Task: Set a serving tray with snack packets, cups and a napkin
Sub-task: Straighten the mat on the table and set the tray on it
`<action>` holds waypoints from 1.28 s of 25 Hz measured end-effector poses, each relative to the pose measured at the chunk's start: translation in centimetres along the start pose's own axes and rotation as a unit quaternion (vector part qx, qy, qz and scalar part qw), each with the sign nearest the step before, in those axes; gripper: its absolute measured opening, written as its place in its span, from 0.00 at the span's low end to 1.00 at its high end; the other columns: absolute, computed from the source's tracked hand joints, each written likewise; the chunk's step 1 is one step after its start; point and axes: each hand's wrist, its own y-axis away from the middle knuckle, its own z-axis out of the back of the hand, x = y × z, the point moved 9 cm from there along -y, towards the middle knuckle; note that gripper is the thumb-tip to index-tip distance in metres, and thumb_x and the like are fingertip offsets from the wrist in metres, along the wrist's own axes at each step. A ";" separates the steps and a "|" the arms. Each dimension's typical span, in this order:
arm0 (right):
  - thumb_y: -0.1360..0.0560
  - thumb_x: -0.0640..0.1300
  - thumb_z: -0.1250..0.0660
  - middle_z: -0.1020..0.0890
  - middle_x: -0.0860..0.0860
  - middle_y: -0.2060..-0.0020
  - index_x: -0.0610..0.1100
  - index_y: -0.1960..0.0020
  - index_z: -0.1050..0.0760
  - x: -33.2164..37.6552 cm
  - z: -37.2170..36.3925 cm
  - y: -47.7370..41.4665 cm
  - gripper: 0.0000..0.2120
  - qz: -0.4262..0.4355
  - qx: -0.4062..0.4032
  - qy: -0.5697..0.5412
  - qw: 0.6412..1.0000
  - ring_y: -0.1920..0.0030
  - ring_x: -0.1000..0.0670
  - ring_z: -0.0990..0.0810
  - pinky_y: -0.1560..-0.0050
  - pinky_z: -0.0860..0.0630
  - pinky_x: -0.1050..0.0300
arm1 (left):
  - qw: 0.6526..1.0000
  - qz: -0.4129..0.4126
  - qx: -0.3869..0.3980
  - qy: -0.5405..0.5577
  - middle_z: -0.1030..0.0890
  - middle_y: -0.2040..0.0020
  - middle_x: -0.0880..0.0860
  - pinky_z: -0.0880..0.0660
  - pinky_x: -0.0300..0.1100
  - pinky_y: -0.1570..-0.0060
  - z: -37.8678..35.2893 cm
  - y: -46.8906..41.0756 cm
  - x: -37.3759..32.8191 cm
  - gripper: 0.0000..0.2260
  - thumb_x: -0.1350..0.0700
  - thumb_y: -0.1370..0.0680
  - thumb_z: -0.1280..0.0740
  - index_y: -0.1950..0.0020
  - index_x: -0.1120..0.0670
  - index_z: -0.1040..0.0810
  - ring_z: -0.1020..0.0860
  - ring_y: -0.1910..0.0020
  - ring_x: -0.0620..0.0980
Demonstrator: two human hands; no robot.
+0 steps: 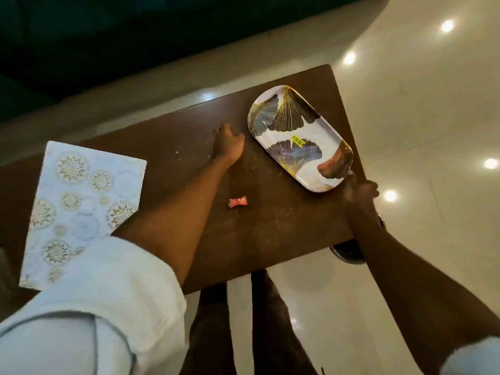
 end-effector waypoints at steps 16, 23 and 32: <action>0.22 0.40 0.26 0.21 0.45 0.44 0.39 0.33 0.31 -6.2 -9.5 -2.5 0.22 -0.073 0.043 -0.338 0.937 0.43 0.44 0.16 0.62 0.15 0.58 | 0.990 -0.042 0.116 0.070 0.22 0.34 0.64 0.19 0.50 0.45 -8.4 -7.6 -7.9 0.17 0.65 0.18 0.39 0.30 0.62 0.25 0.20 0.38 0.60; 0.24 0.44 0.24 0.20 0.39 0.40 0.36 0.35 0.27 -6.4 -6.7 0.4 0.22 -0.065 -0.081 -0.235 0.966 0.45 0.43 0.18 0.46 0.17 0.55 | 0.987 -0.089 0.120 0.065 0.30 0.24 0.59 0.29 0.47 0.27 -5.7 -5.3 -7.5 0.27 0.65 0.18 0.38 0.19 0.60 0.38 0.28 0.27 0.54; 0.20 0.46 0.32 0.25 0.47 0.30 0.48 0.32 0.22 3.9 -24.8 22.6 0.17 0.547 0.210 0.212 0.782 0.34 0.45 0.25 0.36 0.22 0.50 | 0.995 0.045 -0.082 -0.038 0.36 0.19 0.50 0.33 0.52 0.23 2.5 9.8 17.9 0.29 0.57 0.18 0.34 0.19 0.47 0.38 0.37 0.19 0.52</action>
